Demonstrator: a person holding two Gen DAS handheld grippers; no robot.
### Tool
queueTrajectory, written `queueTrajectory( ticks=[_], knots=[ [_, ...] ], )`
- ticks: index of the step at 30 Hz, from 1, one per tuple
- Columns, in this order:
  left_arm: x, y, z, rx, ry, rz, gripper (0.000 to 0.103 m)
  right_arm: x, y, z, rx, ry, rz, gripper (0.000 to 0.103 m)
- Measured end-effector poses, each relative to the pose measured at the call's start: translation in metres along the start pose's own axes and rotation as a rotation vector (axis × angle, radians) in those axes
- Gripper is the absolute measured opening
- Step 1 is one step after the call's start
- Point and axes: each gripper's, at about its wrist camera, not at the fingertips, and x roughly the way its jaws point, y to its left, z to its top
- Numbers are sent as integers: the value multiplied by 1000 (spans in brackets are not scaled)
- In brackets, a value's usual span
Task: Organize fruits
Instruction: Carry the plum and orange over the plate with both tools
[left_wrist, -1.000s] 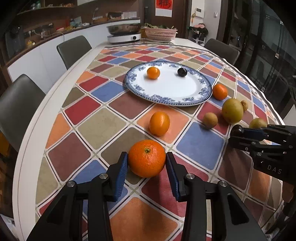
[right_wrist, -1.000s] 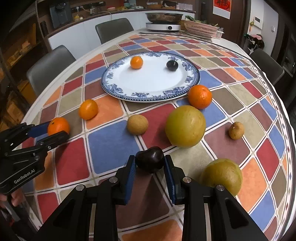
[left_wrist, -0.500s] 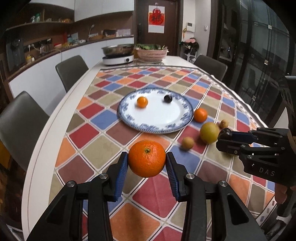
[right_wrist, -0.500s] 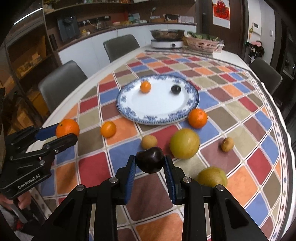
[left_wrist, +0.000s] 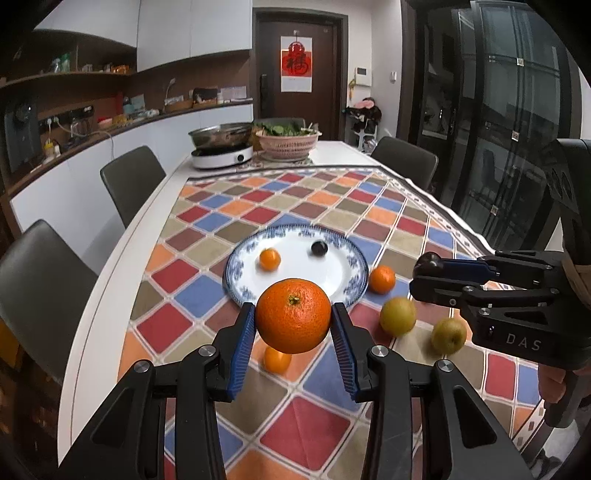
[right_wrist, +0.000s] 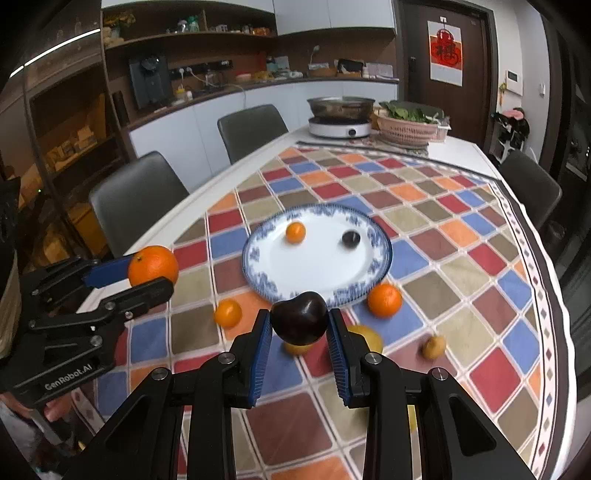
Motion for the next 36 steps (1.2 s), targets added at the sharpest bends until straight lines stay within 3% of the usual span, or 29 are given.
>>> queueTrajectory(
  ticks=[8,17,36],
  knots=[
    [15,3,23,6,-13,-15,41,6,-6,30,-19,-32,11,32],
    [56,13,43,-6,27,-40,41,38,-20,59,-29,5,11,32],
    [177,20,59,9,198,-90,40,147,-56,83,-63,218,1,32]
  ],
)
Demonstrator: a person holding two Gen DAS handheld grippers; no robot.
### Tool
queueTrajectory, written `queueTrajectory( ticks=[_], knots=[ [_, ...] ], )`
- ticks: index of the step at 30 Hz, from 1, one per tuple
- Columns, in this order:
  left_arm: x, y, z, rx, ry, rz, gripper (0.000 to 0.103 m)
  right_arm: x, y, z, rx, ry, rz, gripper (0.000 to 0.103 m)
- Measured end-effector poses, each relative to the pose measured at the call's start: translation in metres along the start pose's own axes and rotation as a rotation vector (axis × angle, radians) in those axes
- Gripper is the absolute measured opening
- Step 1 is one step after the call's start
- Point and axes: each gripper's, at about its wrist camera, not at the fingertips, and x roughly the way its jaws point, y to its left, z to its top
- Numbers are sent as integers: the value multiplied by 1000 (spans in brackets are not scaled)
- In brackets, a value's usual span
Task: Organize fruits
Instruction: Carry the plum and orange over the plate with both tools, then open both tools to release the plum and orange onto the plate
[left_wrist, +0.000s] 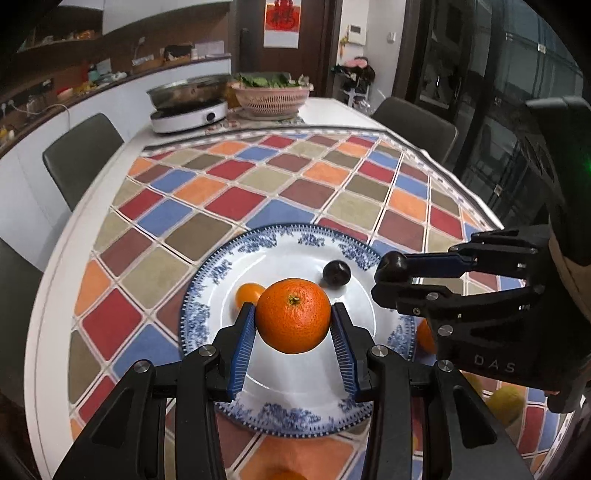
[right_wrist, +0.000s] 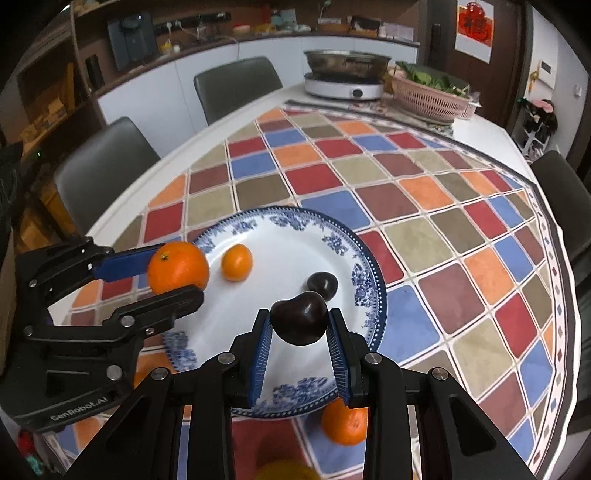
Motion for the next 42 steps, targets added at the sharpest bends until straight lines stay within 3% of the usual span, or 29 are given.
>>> queueTrajectory(
  ticks=[9,20,23,42],
  knots=[
    [33,7,0,-14,74,-10,40,30,-13,1,12,69,2,32],
    [42,9,-2,7,108,12,44,44,-16,-2,18,94,11,32],
    [36,8,-2,16,86,34,57,42,-15,-3,19,88,3,39],
    [-34,-5,-4,32,-5,73,57,-18,-1,-12,22,-16,-8,40]
  ],
)
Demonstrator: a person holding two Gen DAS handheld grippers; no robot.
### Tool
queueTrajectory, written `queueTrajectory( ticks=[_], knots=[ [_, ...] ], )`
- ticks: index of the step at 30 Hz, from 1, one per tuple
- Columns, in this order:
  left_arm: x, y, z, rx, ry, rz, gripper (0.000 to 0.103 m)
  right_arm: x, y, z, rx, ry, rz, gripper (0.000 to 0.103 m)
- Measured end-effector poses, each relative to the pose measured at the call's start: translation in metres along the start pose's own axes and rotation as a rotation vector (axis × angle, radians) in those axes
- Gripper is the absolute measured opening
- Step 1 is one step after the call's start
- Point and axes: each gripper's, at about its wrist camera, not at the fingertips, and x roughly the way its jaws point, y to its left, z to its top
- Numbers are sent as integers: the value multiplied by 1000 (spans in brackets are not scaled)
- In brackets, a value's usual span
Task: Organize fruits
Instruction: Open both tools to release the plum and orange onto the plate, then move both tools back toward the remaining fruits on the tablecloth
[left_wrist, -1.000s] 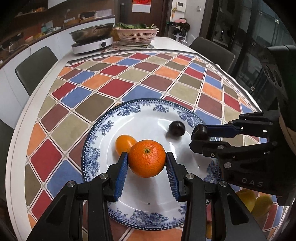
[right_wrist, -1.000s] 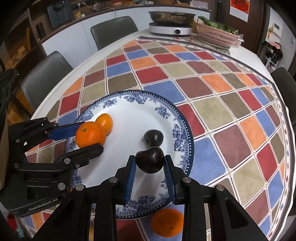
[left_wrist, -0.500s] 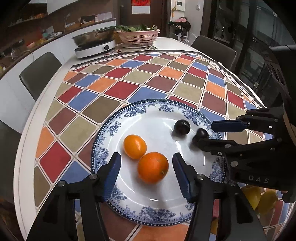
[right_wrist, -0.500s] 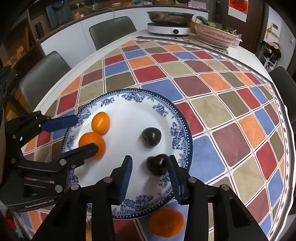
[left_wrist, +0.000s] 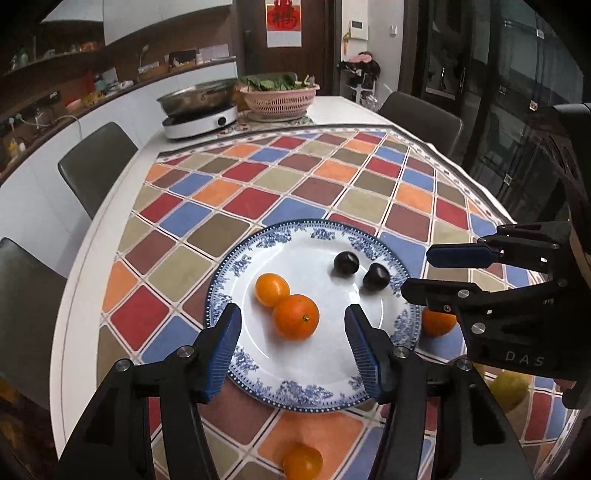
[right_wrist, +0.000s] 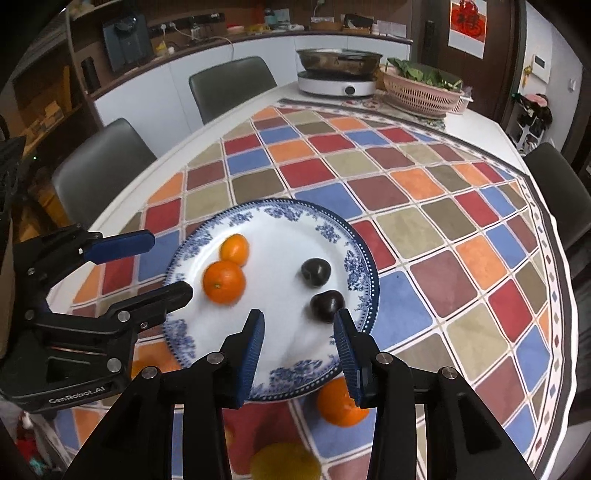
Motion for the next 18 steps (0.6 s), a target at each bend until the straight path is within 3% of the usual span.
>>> queueTrajectory(
  ticks=[18],
  knots=[
    [-96,-5,-24,-10,-138,48,64,-76,36,-23,21,-116,2,40]
  ],
)
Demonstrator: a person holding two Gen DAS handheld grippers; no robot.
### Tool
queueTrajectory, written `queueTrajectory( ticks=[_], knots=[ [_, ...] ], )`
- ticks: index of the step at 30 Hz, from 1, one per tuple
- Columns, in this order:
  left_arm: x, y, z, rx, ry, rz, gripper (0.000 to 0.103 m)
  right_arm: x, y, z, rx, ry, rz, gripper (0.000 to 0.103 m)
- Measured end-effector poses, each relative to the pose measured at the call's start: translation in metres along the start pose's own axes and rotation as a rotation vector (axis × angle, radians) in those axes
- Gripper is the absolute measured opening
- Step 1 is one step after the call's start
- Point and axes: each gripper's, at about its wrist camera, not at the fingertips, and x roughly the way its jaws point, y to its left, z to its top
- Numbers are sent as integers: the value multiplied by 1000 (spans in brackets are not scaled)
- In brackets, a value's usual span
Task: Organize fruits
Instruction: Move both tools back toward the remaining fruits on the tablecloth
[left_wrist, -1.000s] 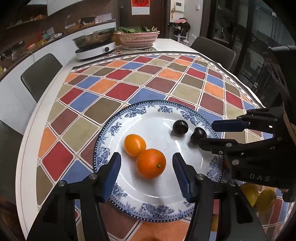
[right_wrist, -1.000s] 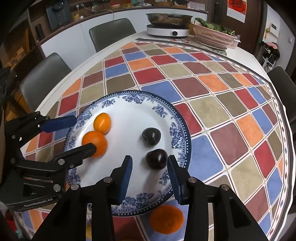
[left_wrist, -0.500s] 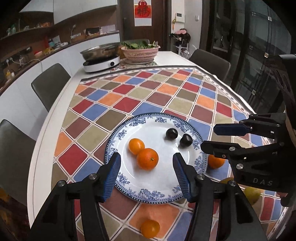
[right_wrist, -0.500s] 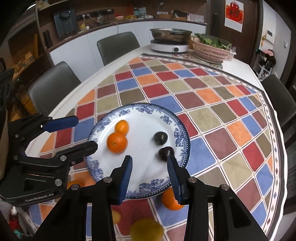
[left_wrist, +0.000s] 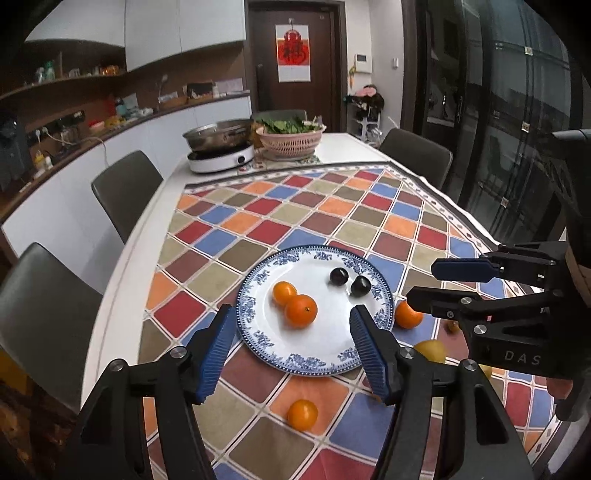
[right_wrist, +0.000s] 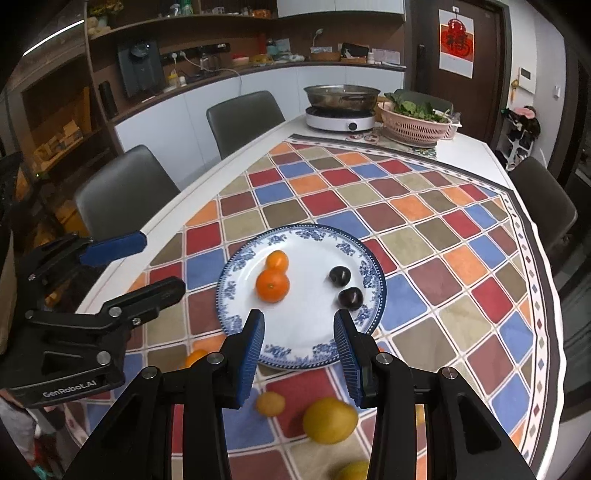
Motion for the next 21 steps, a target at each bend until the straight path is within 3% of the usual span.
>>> queueTrajectory(
  ticks=[9,21],
  knots=[
    [-46,2,-22,-2,-79,24,70,-30,28,-23,5,-54,10,40],
    [-55,5,-61,5,-88,23,71,-33,46,-69,110,-92,12,40]
  ],
)
